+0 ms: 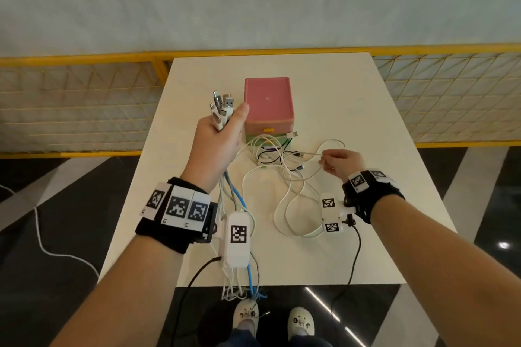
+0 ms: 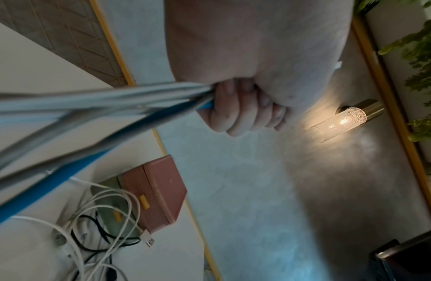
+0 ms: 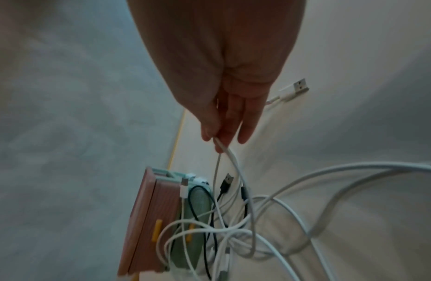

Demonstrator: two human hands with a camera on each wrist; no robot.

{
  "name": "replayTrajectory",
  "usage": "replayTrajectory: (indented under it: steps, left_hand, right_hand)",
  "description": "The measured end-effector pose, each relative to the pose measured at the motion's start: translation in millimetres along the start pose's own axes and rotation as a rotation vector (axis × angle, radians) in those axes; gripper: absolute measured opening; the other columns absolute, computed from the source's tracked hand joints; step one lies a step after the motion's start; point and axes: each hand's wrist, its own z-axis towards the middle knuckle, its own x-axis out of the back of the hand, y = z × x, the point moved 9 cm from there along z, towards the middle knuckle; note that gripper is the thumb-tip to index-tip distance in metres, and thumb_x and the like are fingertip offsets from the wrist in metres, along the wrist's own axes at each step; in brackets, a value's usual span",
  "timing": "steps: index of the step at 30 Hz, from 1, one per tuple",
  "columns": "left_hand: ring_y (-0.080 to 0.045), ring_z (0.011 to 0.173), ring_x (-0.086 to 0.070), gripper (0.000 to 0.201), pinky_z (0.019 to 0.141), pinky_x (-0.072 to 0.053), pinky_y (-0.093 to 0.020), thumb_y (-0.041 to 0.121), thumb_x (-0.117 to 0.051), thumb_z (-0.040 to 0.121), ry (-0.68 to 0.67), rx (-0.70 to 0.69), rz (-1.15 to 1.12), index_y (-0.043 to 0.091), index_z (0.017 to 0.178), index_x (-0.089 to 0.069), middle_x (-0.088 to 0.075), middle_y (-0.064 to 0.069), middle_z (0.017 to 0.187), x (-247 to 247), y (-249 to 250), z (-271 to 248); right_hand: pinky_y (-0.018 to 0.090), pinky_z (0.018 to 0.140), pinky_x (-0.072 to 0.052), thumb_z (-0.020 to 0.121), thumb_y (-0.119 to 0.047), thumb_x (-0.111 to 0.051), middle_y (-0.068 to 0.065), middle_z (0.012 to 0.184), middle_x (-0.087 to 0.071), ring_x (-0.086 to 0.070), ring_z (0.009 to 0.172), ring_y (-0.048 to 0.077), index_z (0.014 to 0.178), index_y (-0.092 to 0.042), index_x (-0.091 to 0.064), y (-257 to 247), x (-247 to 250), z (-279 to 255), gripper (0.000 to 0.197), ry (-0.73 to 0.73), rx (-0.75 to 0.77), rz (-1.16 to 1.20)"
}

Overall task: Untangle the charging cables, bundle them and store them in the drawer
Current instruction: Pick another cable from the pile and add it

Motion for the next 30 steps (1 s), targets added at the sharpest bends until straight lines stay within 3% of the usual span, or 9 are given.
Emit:
replayTrajectory:
  steps: [3,7,9,12,16,19,24,27,30]
  left_hand:
    - [-0.013,0.040,-0.019,0.050,0.041,-0.019,-0.020,0.035,-0.056,0.096,-0.012,0.011,0.034,0.023,0.058,-0.026,-0.021,0.002,0.051,-1.0,-3.5,2.3]
    - [-0.010,0.038,-0.022,0.050,0.039,-0.021,-0.020,0.034,-0.054,0.098,-0.010,0.007,0.045,0.021,0.056,-0.029,-0.025,0.007,0.046,-4.0,-2.0,2.5]
    - [-0.005,0.034,-0.028,0.050,0.038,-0.025,-0.015,0.033,-0.051,0.099,-0.005,-0.015,0.083,0.016,0.054,-0.039,-0.032,0.010,0.041,-6.9,1.3,2.9]
    - [0.000,0.034,-0.038,0.044,0.041,-0.028,-0.011,0.035,-0.050,0.100,-0.026,-0.043,0.136,0.012,0.064,-0.062,-0.045,0.010,0.048,-14.1,1.4,6.3]
    - [0.002,0.033,-0.040,0.036,0.041,-0.028,-0.012,0.033,-0.049,0.100,-0.062,-0.008,0.140,0.008,0.094,-0.073,-0.049,0.015,0.047,-25.2,-5.6,11.4]
    - [-0.002,0.031,-0.032,0.042,0.040,-0.026,-0.020,0.042,-0.048,0.100,-0.087,0.048,0.121,0.006,0.092,-0.069,-0.040,0.013,0.037,-31.9,-6.1,9.4]
    - [-0.006,0.036,-0.030,0.038,0.040,-0.024,-0.020,0.043,-0.048,0.099,-0.229,0.020,0.018,0.013,0.092,-0.071,-0.044,0.011,0.044,-38.4,5.7,-3.0]
    - [-0.008,0.041,-0.021,0.030,0.039,-0.019,-0.020,0.029,-0.046,0.102,-0.273,-0.042,-0.122,0.006,0.094,-0.063,-0.037,-0.012,0.064,-37.1,14.7,-6.7]
    - [-0.006,0.041,-0.021,0.025,0.038,-0.016,-0.020,0.022,-0.046,0.103,-0.286,-0.046,-0.207,0.004,0.103,-0.063,-0.039,-0.011,0.070,-36.3,20.6,-11.3]
  right_hand:
    - [0.024,0.070,-0.059,0.085,0.012,-0.056,0.012,0.088,-0.065,-0.063,0.068,0.019,0.083,-0.010,-0.067,-27.6,-12.6,-14.2,0.024,-0.079,0.165,0.042]
    - [0.033,0.079,-0.058,0.083,0.009,-0.055,0.011,0.097,-0.068,-0.067,0.071,0.019,0.103,-0.027,-0.068,-56.8,-31.1,-41.1,0.043,-0.214,0.354,-0.166]
    - [0.034,0.081,-0.058,0.083,0.007,-0.055,-0.001,0.108,-0.068,-0.068,0.073,0.018,0.110,-0.034,-0.066,-73.1,-40.8,-59.2,0.050,-0.261,0.497,-0.296]
    - [0.035,0.076,-0.058,0.084,0.011,-0.053,-0.011,0.132,-0.050,-0.064,0.071,0.016,0.120,-0.027,-0.062,-93.6,-57.7,-86.6,0.053,-0.349,0.648,-0.368]
    - [0.040,0.072,-0.057,0.083,0.011,-0.054,-0.010,0.130,-0.049,-0.062,0.073,0.017,0.120,-0.024,-0.062,-117.5,-76.0,-121.9,0.052,-0.438,0.763,-0.377]
    - [0.029,0.069,-0.054,0.081,0.013,-0.056,-0.009,0.128,-0.053,-0.060,0.078,0.011,0.117,-0.016,-0.065,-131.3,-91.1,-153.6,0.047,-0.524,0.896,-0.427]
    - [0.040,0.068,-0.052,0.080,0.015,-0.052,-0.013,0.120,-0.056,-0.058,0.082,0.004,0.110,-0.008,-0.067,-131.4,-99.9,-183.0,0.041,-0.616,0.996,-0.510]
    - [0.040,0.069,-0.052,0.082,0.012,-0.052,-0.010,0.116,-0.057,-0.058,0.077,0.016,0.110,-0.013,-0.066,-126.0,-98.9,-187.4,0.040,-0.628,0.954,-0.541]
    - [0.040,0.072,-0.053,0.084,0.007,-0.053,-0.006,0.110,-0.059,-0.060,0.079,0.021,0.107,-0.014,-0.060,-122.9,-98.0,-192.6,0.033,-0.626,0.924,-0.542]
